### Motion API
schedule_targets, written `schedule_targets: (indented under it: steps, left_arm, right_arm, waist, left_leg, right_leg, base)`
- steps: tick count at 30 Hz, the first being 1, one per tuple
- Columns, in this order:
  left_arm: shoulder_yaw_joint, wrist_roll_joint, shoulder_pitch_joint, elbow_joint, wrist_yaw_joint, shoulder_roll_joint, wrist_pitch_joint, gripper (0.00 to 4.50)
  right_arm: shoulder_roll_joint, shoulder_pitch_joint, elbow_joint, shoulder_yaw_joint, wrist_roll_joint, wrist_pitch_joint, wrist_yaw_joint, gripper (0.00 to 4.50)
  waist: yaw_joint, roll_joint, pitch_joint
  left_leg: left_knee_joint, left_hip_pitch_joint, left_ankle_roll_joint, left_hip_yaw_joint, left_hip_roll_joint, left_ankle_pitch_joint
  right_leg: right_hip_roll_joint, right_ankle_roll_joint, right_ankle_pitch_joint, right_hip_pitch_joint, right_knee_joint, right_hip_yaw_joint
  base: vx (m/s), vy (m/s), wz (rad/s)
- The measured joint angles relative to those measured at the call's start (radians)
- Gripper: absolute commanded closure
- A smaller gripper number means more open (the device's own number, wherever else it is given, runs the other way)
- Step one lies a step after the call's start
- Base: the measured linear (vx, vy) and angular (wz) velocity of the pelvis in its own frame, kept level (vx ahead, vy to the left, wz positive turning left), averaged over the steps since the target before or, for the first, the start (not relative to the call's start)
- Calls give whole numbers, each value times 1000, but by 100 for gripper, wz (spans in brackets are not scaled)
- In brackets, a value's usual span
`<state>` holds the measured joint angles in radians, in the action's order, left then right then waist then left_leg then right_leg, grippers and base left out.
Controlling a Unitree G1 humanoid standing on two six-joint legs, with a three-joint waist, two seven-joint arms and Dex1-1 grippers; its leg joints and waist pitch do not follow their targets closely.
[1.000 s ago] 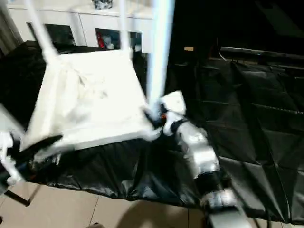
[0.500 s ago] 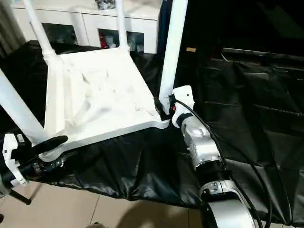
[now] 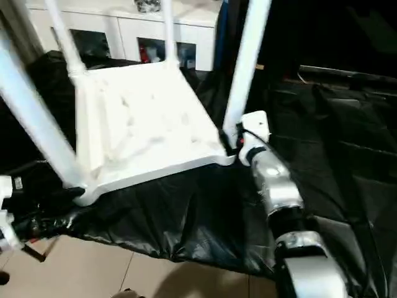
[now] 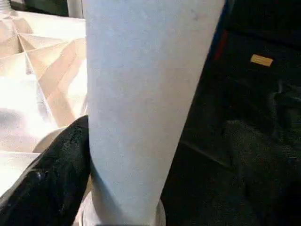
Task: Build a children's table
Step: Rotate leg to tighten
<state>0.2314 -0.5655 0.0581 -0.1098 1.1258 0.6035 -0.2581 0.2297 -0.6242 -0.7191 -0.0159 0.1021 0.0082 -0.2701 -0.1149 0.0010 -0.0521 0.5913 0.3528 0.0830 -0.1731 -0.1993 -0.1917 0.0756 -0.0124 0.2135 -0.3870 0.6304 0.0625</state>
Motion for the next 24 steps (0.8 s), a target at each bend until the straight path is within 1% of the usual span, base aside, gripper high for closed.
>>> schedule_targets:
  steps: [2,3,4,6,8,11,13,14,16,19,21,24]
  left_arm:
    - [80,-60,100,131,-23,22,-35,6]
    - [131,-88,146,185,-27,48,-49,6]
    - [169,-102,157,197,-26,60,-51,6]
    - [268,-131,153,169,-20,67,-38,6]
    - [295,-149,129,152,-23,69,-38,6]
    - [293,-159,95,155,-40,62,-38,6]
    - [285,-177,79,158,-50,62,-43,6]
    - [279,-182,75,160,-51,62,-45,6]
    - [238,-190,15,164,-51,43,-78,6]
    - [165,-189,-48,173,-51,6,-90,6]
    - [126,-172,-77,170,-53,-14,-88,6]
    - [75,-129,-124,152,-75,-42,-76,6]
  right_arm:
    - [6,8,8,2,0,1,-5,0]
    - [27,18,11,-8,1,2,-13,0]
    - [42,32,25,-18,2,12,-23,0]
    - [59,101,116,-15,10,48,-80,0]
    - [68,161,175,5,13,81,-123,0]
    - [79,240,257,36,14,122,-159,0]
    - [97,276,300,40,15,143,-168,0]
    - [102,281,309,40,15,146,-169,0]
    - [115,311,366,32,15,167,-173,0]
    - [114,318,408,34,15,196,-184,0]
    - [115,319,417,34,13,209,-187,0]
    - [108,317,420,42,9,225,-182,0]
  waist:
    - [13,-6,0]
    - [15,-9,1]
    - [13,-9,1]
    - [11,-8,0]
    - [10,-7,0]
    - [14,-5,-2]
    - [17,-4,-2]
    - [19,-3,-2]
    - [20,-3,-3]
    - [25,-2,-2]
    - [30,-2,-2]
    - [31,-2,-2]
  left_leg:
    - [1,0,0,0,-1,0]
    - [1,1,-1,0,-1,-1]
    - [0,2,-1,0,-1,-1]
    - [-1,1,-1,0,-2,-1]
    - [-1,1,-1,0,-3,-1]
    - [0,1,-1,-1,-3,-1]
    - [0,-1,-1,-1,-3,-1]
    - [0,-1,-1,-1,-3,-1]
    - [-1,-2,-1,-1,-3,-1]
    - [0,-3,0,-1,-3,-1]
    - [0,-2,0,-1,-3,-1]
    - [-1,-2,0,-1,-3,-1]
  right_leg:
    - [-1,0,1,-1,0,0]
    - [-1,1,4,0,-1,1]
    - [-1,1,4,0,-1,1]
    - [-2,3,6,0,-1,1]
    - [-2,2,6,0,-1,1]
    - [-2,2,6,0,-1,1]
    - [-2,2,6,1,-1,1]
    - [-2,2,6,1,0,1]
    - [-2,1,5,2,0,1]
    - [-2,1,5,2,0,0]
    - [-3,1,5,2,0,0]
    - [-3,1,5,2,0,1]
  base:
    - [0,0,0]
    - [0,0,0]
    - [0,0,0]
    - [0,0,0]
    - [0,0,0]
    - [0,0,0]
    - [0,0,0]
    - [0,0,0]
    - [0,0,0]
    - [0,0,0]
    - [0,0,0]
    - [0,0,0]
